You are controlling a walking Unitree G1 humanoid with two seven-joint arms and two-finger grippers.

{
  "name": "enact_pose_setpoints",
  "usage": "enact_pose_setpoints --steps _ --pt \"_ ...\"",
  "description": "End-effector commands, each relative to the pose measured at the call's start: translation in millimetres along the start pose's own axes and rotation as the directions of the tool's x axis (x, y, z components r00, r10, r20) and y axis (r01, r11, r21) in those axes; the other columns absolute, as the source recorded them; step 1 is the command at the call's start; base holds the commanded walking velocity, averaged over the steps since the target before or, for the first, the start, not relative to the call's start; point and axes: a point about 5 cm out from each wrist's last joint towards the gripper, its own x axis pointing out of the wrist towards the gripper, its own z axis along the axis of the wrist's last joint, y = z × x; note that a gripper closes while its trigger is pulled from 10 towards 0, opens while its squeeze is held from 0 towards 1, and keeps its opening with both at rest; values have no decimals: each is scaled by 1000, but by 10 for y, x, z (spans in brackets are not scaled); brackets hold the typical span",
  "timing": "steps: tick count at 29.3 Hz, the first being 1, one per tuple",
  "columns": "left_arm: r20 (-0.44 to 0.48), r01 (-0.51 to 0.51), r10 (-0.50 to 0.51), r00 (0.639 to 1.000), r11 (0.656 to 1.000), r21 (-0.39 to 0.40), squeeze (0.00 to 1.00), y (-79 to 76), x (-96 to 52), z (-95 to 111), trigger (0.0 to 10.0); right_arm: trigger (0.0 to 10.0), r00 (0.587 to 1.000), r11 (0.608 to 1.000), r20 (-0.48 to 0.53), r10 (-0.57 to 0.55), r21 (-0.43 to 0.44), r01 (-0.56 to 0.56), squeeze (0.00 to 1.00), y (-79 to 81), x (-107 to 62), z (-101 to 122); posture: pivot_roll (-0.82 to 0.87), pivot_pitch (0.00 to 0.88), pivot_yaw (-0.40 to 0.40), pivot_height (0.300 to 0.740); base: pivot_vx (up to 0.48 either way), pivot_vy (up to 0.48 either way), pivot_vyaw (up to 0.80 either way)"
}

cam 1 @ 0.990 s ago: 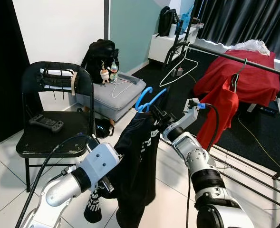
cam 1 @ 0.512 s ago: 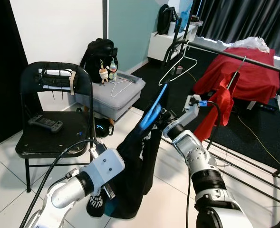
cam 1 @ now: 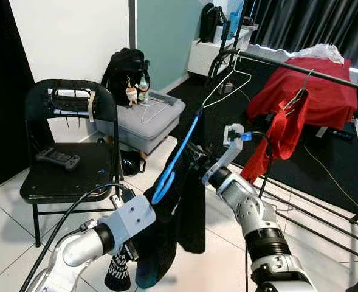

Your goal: Hang hanger

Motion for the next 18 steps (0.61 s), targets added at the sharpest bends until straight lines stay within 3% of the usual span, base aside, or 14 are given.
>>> enact_pose_setpoints --steps 1,8,12,13,18 --pt "11 -4 4 1000 1000 20 0 29 22 36 10000 0 1000 999 -26 -17 -34 16 0 -28 -34 -21 34 0 -91 740 0 0 0" --pt "50 -65 64 997 998 25 0 124 70 94 10000 0 999 999 -44 -24 -23 23 0 -3 -25 -84 33 0 -88 740 0 0 0" --pt "93 -97 97 991 995 -10 0 158 132 155 10000 0 998 999 -49 -30 -17 29 0 -1 -23 -114 34 0 -86 740 0 0 0" --pt "121 -94 99 988 995 -45 1000 147 170 194 10000 0 998 999 -49 -32 -13 31 0 3 -22 -124 30 0 -84 740 0 0 0" --pt "165 -80 93 982 993 -84 1000 98 223 256 10000 0 998 999 -38 -40 -2 40 0 1 -20 -112 27 0 -81 740 0 0 0"
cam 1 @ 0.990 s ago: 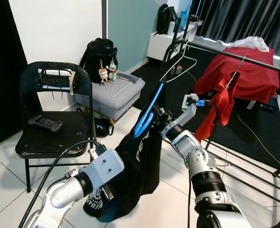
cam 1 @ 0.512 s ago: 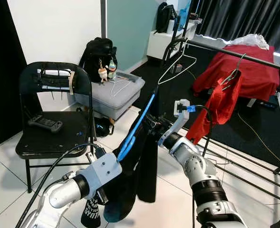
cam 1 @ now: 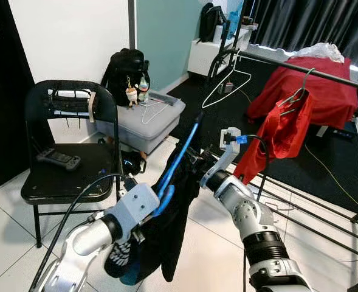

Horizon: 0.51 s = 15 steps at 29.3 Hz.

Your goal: Hang hanger

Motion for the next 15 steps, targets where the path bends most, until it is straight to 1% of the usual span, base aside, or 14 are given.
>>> enact_pose_setpoints --steps 1,4,10,11,12,13,15 --pt "72 -6 7 997 1000 -4 1000 -10 38 115 10000 0 999 999 -15 -34 3 34 0 -55 -39 -23 25 0 -76 740 0 0 0" --pt "78 -15 15 997 1000 2 1000 -10 41 122 10000 0 998 998 3 -56 21 56 0 -85 -51 7 24 0 -75 740 0 0 0" --pt "67 -32 30 997 999 18 1000 23 43 107 10000 0 998 998 6 -58 28 58 0 -79 -50 5 22 0 -70 740 0 0 0" --pt "63 -32 31 998 999 15 153 28 44 102 3647 0 998 998 7 -58 30 58 0 -75 -49 5 22 0 -70 740 0 0 0" --pt "63 -32 31 998 999 15 153 28 44 102 3647 0 998 998 7 -58 30 58 0 -75 -49 5 22 0 -70 740 0 0 0" --pt "62 -33 32 998 999 12 0 30 46 98 0 0 998 998 8 -58 31 58 0 -73 -48 5 22 0 -70 740 0 0 0" --pt "63 -32 32 998 999 5 0 28 48 97 0 0 998 998 10 -59 33 58 0 -73 -49 9 21 0 -69 740 0 0 0"
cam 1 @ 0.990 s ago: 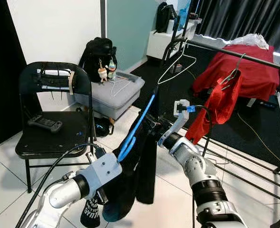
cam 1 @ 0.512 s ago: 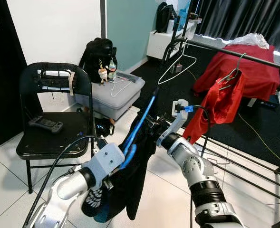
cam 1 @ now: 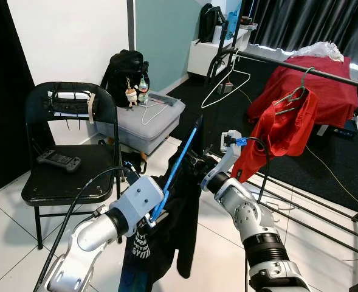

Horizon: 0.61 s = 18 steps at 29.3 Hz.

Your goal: Hang hanger

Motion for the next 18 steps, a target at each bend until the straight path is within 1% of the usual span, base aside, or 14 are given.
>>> enact_pose_setpoints --steps 1,2,3,5,6,8,11,14,18 --pt "11 -8 8 1000 1000 3 0 10 9 19 0 0 1000 1000 0 -8 11 8 0 -15 -19 -7 21 0 -69 740 0 0 0" --pt "11 -6 6 1000 1000 -1 0 2 14 16 0 0 1000 1000 5 -10 15 10 0 -17 -21 3 20 0 -69 740 0 0 0" --pt "8 -4 4 1000 1000 -3 0 -9 16 8 2118 0 1000 1000 12 -14 19 13 0 -22 -22 17 20 0 -69 740 0 0 0" --pt "8 -4 4 1000 1000 -3 0 -9 16 8 2118 0 1000 1000 12 -14 19 13 0 -22 -22 17 20 0 -69 740 0 0 0" --pt "-8 13 -13 1000 1000 -3 0 -35 14 -21 10000 0 999 999 30 -25 30 24 0 -34 -23 46 20 0 -69 740 0 0 0" --pt "-33 37 -37 999 999 7 0 -70 2 -69 10000 0 996 998 70 -46 56 42 0 -59 -22 110 20 0 -66 740 0 0 0" --pt "-38 42 -42 998 999 4 0 -79 -3 -82 10000 0 994 996 93 -58 72 51 0 -76 -24 150 19 0 -63 740 0 0 0" --pt "-51 46 -46 998 999 1 0 -89 -13 -110 10000 0 980 988 172 -101 131 79 0 -143 -47 311 19 0 -63 740 0 0 0" --pt "-60 49 -49 997 999 0 0 -97 -11 -130 10000 0 971 984 212 -112 159 79 0 -161 -56 393 16 0 -63 740 0 0 0"
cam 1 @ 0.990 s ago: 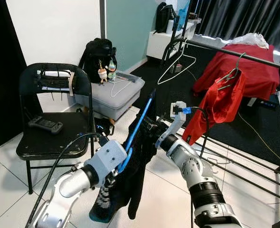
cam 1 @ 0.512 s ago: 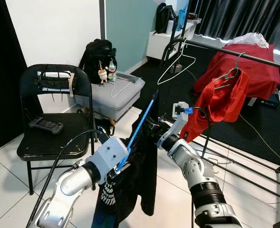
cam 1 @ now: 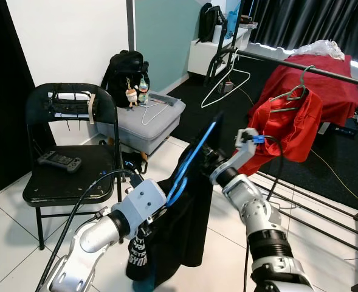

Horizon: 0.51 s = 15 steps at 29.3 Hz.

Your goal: Hang hanger

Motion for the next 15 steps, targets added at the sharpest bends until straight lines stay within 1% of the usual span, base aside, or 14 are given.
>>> enact_pose_setpoints --steps 1,2,4,6,11,15 --pt "-34 29 -29 999 1000 -2 0 -51 -9 -82 10000 0 998 1000 67 4 29 -6 0 23 26 120 16 0 -63 740 0 0 0" --pt "-34 29 -29 999 1000 -2 0 -51 -9 -82 10000 0 998 1000 67 4 29 -6 0 23 26 120 16 0 -63 740 0 0 0" --pt "-46 47 -47 998 999 -3 0 -86 -19 -118 10000 0 993 998 121 -5 55 -2 0 17 32 231 16 0 -59 740 0 0 0" --pt "-47 61 -61 997 998 -2 0 -102 -31 -129 10000 0 989 998 144 -14 61 6 0 3 32 285 16 0 -59 740 0 0 0" --pt "-45 87 -87 995 996 4 0 -91 -97 -140 10000 0 983 997 180 -41 72 28 0 -48 18 396 17 0 -58 740 0 0 0" --pt "-57 89 -88 995 996 17 0 -65 -129 -157 10000 0 979 996 195 -51 76 37 0 -71 9 449 18 0 -58 740 0 0 0"
